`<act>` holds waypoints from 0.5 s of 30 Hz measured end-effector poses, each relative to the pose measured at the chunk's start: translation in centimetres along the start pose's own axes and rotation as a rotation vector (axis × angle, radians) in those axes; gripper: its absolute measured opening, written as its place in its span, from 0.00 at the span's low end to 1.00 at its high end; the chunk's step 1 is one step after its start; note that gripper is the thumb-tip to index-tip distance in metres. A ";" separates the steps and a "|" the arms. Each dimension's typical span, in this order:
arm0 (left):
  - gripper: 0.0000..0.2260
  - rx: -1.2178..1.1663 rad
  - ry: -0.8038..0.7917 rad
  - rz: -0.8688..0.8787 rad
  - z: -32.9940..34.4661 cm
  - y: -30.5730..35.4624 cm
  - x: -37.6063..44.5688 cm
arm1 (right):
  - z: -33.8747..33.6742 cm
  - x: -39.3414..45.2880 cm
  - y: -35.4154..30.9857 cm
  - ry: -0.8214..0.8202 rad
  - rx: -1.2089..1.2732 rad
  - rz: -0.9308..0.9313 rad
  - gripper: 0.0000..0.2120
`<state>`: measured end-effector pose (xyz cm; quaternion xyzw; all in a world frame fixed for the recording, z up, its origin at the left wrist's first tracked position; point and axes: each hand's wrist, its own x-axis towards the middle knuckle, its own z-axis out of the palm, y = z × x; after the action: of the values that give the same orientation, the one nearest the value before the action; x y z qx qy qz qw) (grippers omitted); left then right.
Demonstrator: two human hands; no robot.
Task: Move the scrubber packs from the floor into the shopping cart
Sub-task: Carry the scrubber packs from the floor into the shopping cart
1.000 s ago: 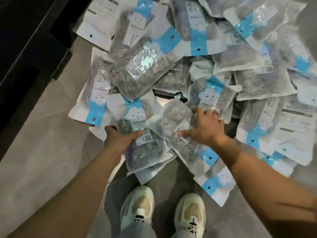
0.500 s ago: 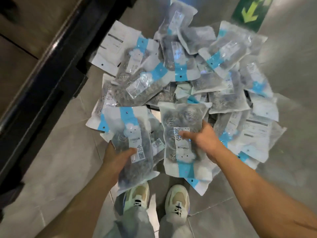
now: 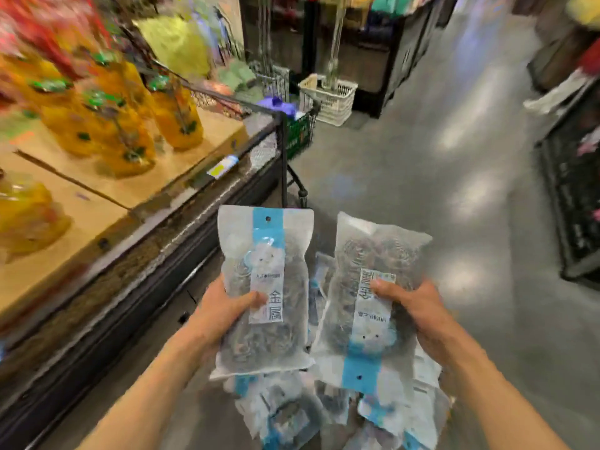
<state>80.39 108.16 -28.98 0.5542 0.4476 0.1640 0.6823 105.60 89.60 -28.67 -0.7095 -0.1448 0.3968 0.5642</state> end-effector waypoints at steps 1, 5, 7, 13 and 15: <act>0.27 0.000 -0.015 0.040 -0.2 3.0 -1.7 | -0.4 -2.1 -2.8 0.005 0.020 -0.046 0.30; 0.21 0.054 -0.062 0.163 -1.0 11.2 -8.1 | -1.6 -10.3 -11.0 -0.032 0.060 -0.204 0.25; 0.21 0.087 -0.073 0.228 -1.4 13.4 -10.7 | -1.9 -13.9 -13.6 -0.023 0.106 -0.260 0.22; 0.19 0.075 -0.157 0.290 -1.8 16.7 -17.3 | -2.2 -21.5 -16.3 -0.043 0.165 -0.335 0.24; 0.21 0.050 -0.155 0.308 -2.3 16.8 -19.1 | -2.0 -23.1 -16.1 -0.047 0.154 -0.341 0.26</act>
<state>72.72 101.40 -5.60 0.6440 0.3073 0.2122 0.6677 96.07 78.33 -4.60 -0.6198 -0.2452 0.3220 0.6723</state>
